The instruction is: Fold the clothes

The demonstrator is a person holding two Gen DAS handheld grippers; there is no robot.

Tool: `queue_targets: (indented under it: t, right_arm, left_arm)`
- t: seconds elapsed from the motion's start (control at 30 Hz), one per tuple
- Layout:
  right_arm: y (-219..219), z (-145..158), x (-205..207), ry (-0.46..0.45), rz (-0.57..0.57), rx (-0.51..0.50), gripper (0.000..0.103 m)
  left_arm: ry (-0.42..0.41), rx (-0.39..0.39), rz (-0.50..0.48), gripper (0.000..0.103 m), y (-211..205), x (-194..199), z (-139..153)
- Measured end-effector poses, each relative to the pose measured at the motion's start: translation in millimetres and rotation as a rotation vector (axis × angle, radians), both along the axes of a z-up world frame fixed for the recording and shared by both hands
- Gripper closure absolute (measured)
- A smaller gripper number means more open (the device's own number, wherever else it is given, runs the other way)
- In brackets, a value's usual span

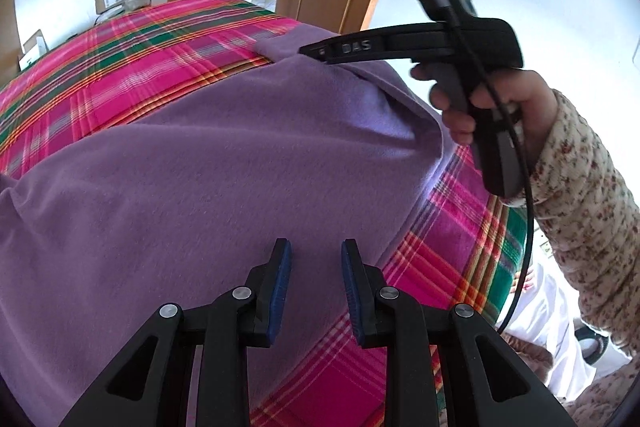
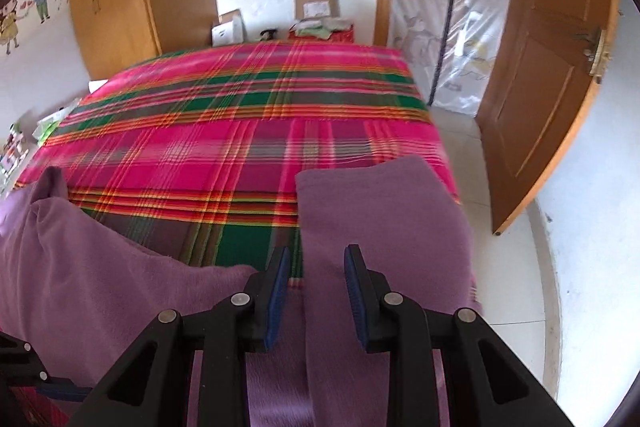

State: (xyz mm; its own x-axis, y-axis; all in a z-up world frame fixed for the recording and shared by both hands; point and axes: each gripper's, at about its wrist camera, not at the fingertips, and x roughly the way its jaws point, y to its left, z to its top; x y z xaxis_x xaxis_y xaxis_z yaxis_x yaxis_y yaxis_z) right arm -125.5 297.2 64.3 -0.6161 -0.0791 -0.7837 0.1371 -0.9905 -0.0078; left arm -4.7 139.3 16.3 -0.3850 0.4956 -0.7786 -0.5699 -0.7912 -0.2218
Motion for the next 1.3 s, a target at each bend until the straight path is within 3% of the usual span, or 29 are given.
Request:
queue_targets:
  t: [0.4, 0.6, 0.73, 0.77, 0.9, 1.3]
  right_arm:
    - [-14.1, -13.1, -27.3, -0.058, 0.029, 0.085, 0.074]
    - [-11.7, -11.2, -37.9, -0.076, 0.012, 0.069, 0.075]
    - [-9.3, -11.2, -42.8, -0.074, -0.008, 0.077, 0.088]
    - [-8.5, -11.3, -43.1, -0.073, -0.013, 0.079, 0.099]
    - [1.9, -8.5, -38.6, -0.051, -0.052, 0.053, 0.099]
    - [67.6, 38.8, 11.2, 0.12, -0.214, -0.082, 0.099]
  left_arm:
    - [0.007, -0.004, -0.002, 0.076, 15.3, -7.2, 1.4]
    - [0.004, -0.003, -0.003, 0.076, 19.3, -9.2, 1.7]
    - [-0.001, -0.004, 0.001, 0.076, 20.7, -10.1, 2.1]
    - [0.0, -0.007, 0.002, 0.076, 21.3, -9.9, 2.3]
    - [0.014, -0.029, 0.003, 0.076, 24.1, -8.8, 1.9]
    - [0.028, -0.054, 0.014, 0.076, 27.3, -5.8, 2.4]
